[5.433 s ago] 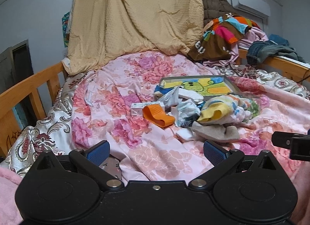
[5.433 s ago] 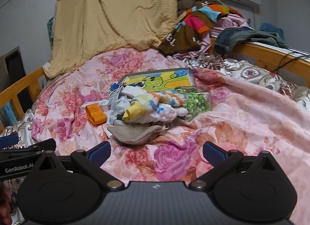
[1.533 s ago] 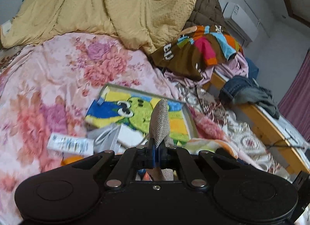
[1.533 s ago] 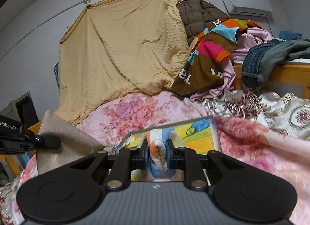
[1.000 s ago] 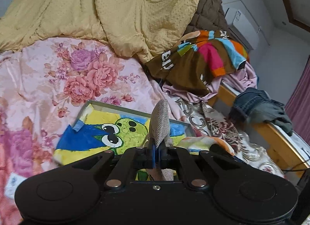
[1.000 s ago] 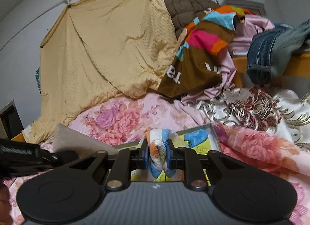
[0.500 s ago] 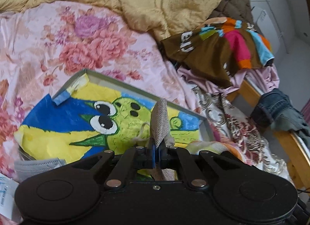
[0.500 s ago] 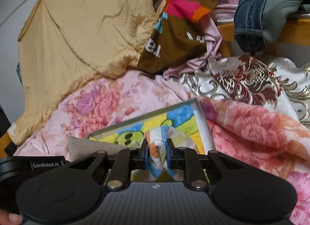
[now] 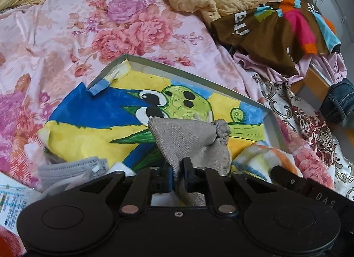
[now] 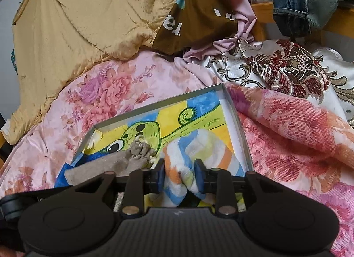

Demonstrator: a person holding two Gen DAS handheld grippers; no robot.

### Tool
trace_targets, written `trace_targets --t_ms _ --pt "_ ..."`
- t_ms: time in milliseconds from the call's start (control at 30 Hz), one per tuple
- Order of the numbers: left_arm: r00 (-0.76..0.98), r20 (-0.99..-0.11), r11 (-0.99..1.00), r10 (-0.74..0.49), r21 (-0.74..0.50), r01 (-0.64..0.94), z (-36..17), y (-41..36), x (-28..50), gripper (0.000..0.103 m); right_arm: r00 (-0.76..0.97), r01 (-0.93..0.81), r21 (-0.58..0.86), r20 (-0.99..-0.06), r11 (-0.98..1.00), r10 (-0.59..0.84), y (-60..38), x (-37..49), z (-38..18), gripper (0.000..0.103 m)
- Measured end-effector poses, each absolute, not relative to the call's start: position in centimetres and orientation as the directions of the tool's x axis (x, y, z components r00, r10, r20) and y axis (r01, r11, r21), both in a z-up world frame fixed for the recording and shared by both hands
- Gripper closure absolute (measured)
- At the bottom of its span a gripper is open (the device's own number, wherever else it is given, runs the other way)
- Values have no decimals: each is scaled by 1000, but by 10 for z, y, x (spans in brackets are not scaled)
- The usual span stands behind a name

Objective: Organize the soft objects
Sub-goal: 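Open both tools to drop the cloth and sock into the tray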

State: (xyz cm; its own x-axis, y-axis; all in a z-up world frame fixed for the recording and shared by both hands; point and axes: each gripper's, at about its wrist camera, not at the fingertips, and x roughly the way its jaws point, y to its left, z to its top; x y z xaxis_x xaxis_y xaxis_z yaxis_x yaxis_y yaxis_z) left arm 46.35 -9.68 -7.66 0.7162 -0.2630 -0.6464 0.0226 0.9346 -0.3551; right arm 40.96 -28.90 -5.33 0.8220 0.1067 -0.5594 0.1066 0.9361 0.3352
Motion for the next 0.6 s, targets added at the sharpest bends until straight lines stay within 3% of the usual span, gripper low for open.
trace_targets --t_ms 67,133,300,600 --pt "719 -643 931 -263 -364 15 -77 -93 462 86 822 108 337 -560 935 107 -290 410 -53 68" --pt "725 -637 927 -264 -375 8 -76 -90 460 83 820 104 335 -562 936 110 -291 410 -52 58" --pt "747 -616 929 -251 -371 6 -66 -87 450 54 821 102 309 -562 946 95 -293 404 -44 38" --pt "816 -548 952 -186 -306 12 -23 -75 409 24 880 58 260 -469 964 74 -289 359 2 11"
